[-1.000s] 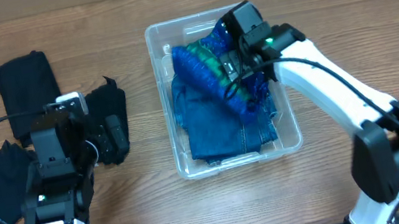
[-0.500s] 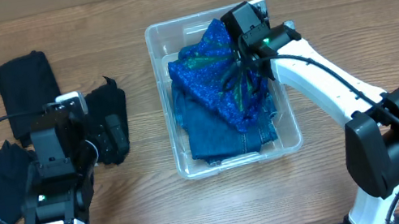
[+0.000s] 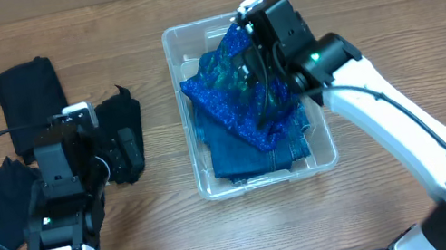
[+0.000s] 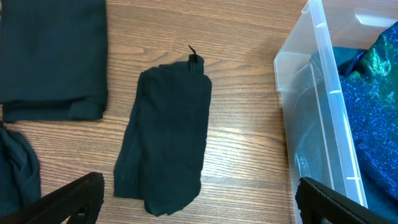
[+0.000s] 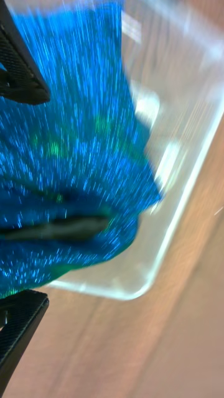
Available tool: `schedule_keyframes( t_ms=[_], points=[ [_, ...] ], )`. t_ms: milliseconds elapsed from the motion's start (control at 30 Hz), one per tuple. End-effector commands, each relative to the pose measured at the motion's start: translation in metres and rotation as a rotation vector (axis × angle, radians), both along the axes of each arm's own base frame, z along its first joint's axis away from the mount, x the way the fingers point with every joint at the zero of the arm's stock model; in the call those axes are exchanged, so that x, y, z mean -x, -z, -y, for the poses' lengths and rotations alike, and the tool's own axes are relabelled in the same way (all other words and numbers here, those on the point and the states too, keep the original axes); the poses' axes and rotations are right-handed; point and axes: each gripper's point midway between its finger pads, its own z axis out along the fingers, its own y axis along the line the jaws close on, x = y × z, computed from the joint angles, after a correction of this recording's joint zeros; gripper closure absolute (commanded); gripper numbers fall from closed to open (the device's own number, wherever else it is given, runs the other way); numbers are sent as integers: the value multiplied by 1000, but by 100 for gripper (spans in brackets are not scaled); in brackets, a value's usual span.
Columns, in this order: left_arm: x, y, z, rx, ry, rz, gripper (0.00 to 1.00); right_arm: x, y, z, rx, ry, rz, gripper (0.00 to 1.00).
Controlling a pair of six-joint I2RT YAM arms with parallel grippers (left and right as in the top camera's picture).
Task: Pack container
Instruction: 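Spread the sequined cloth in the bin with the right gripper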
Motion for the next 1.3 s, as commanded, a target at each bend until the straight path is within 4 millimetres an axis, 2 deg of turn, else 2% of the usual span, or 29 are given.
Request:
schedule_keyframes(
  t_ms=[0,67,133,200,267,333,467,600,700,800,933,1033,1067,1133,1267],
  points=[
    [-5,-11,1,5,-8,26,0,22,-30,-28,-41,-162,26,0],
    [-5,-11,1,5,-8,26,0,34,-17,-36,-64,-213,-50,3],
    [-5,-11,1,5,-8,26,0,43,3,-38,-61,-233,-129,12],
    [-5,-11,1,5,-8,26,0,46,23,-36,-39,-225,-179,18],
    [-5,-11,1,5,-8,26,0,43,44,-32,-6,-203,-219,19],
    [-5,-11,1,5,-8,26,0,32,63,-21,36,-138,-238,19],
    [-5,-11,1,5,-8,26,0,-5,93,11,122,-12,-208,12],
    [-5,-11,1,5,-8,25,0,-23,117,32,77,63,-245,8],
    [-5,-11,1,5,-8,26,0,-18,139,28,-17,26,-345,7],
    [-5,-11,1,5,-8,26,0,10,157,3,-121,-167,-493,5],
    [-6,-11,1,5,-8,30,0,34,173,-10,-136,-226,-595,1],
    [-6,-12,1,6,-8,30,0,59,168,-38,-194,-402,-644,0],
    [-6,-12,1,6,-8,30,0,61,168,-42,-189,-415,-642,0],
    [-6,-12,1,6,-8,30,0,51,173,-36,-131,-339,-610,0],
    [-6,-11,1,6,-8,28,0,17,174,-1,-1,-48,-507,0]
  ],
)
